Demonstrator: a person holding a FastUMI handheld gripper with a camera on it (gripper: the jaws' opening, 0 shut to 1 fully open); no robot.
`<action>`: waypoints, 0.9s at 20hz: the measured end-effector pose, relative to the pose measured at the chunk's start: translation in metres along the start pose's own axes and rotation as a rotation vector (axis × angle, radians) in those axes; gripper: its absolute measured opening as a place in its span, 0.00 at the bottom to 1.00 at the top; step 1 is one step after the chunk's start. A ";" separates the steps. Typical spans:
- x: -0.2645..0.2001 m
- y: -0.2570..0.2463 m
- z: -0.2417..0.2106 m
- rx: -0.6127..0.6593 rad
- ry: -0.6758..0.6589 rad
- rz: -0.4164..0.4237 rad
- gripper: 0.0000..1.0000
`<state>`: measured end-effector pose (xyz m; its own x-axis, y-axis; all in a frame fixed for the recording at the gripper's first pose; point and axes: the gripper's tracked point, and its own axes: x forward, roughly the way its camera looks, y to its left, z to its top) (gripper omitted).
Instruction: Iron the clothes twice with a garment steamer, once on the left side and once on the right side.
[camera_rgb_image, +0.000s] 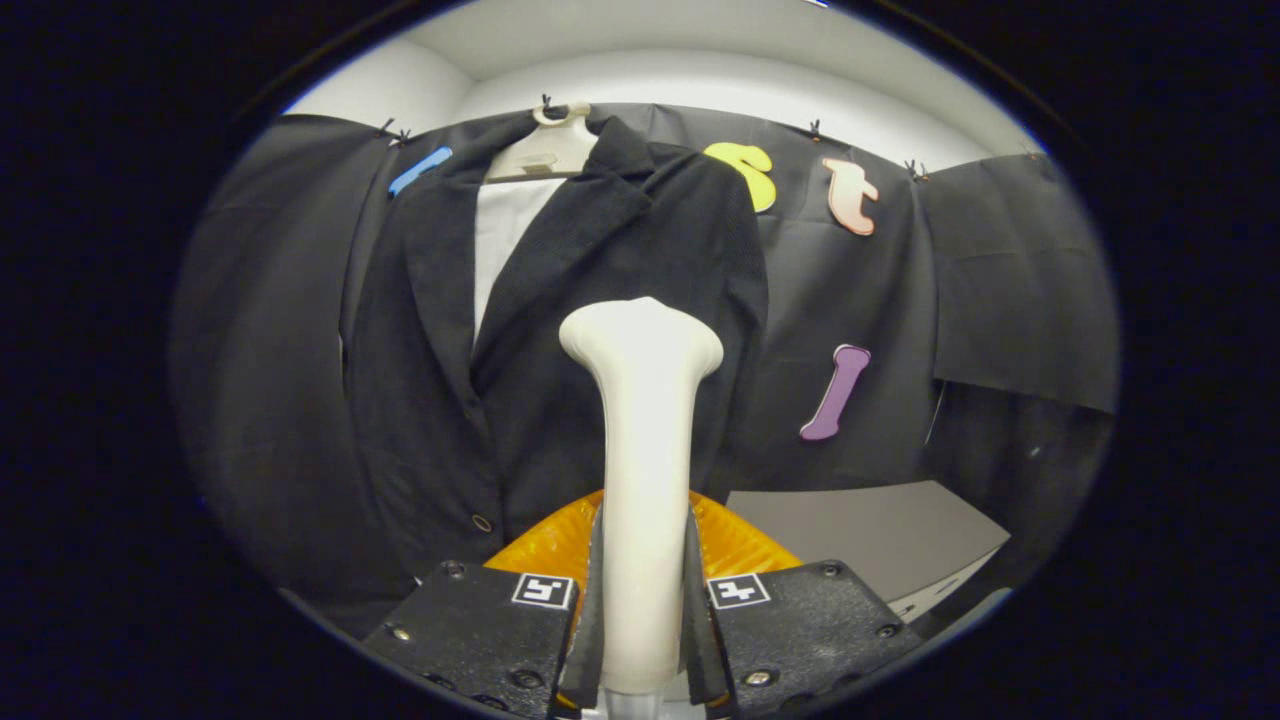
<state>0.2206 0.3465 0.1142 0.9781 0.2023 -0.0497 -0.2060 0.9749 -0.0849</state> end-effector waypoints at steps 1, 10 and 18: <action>-0.001 0.000 -0.008 -0.002 0.013 0.002 0.35; -0.003 0.000 -0.067 -0.038 0.122 0.007 0.35; 0.000 -0.003 -0.112 -0.060 0.196 -0.012 0.35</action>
<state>0.2175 0.3330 0.0031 0.9568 0.1628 -0.2408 -0.2013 0.9687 -0.1451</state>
